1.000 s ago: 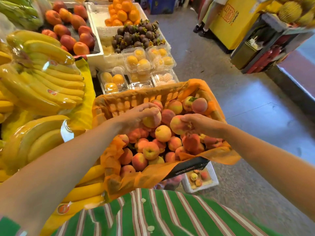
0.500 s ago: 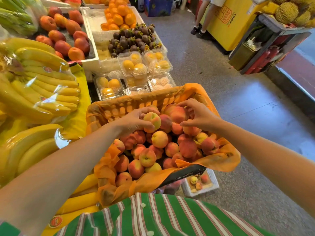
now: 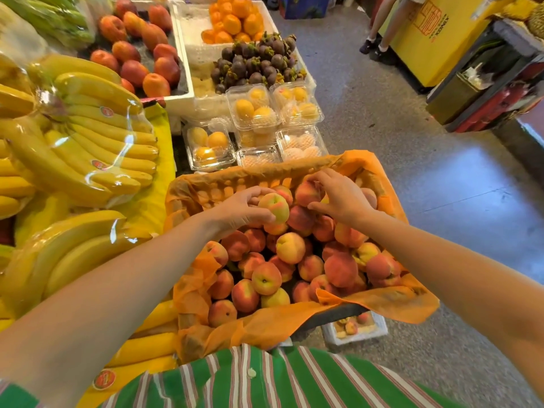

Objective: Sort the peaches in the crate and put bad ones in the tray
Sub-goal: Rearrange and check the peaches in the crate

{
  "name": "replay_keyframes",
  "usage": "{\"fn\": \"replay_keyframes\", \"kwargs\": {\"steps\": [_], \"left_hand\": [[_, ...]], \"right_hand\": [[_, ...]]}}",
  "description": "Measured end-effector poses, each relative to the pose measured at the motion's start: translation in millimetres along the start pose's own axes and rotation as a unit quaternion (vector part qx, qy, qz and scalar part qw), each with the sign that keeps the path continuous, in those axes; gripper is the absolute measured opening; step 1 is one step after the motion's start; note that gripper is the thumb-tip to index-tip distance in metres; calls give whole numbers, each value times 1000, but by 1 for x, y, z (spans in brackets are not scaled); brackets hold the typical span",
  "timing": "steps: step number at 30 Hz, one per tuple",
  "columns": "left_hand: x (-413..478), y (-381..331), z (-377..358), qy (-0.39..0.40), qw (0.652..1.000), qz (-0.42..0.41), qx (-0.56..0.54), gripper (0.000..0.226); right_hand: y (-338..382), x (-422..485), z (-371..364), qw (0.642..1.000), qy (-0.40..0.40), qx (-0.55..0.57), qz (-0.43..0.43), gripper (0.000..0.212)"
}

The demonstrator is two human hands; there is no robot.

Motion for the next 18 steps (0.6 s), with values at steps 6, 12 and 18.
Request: {"fn": "replay_keyframes", "kwargs": {"steps": [6,12,18], "left_hand": [[9,3,-13,16,997,14,-75,49],[16,-1,-47,52,992,7,-112,45],[28,10,-75,70,968,-50,236,50]], "right_hand": [[1,-5,-8,998,65,-9,22,72],[-20,-28,16,995,20,98,-4,53],[-42,-76,32,993,-45,112,5,35]]}}
Point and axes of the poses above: each hand's wrist, its own x-axis towards the middle knuckle, its own z-axis out of the back of the hand, y = z × x, the point moved 9 cm from there along x, towards the middle knuckle, and after that the axes turned 15 degrees about -x, right-handed, at the moved point
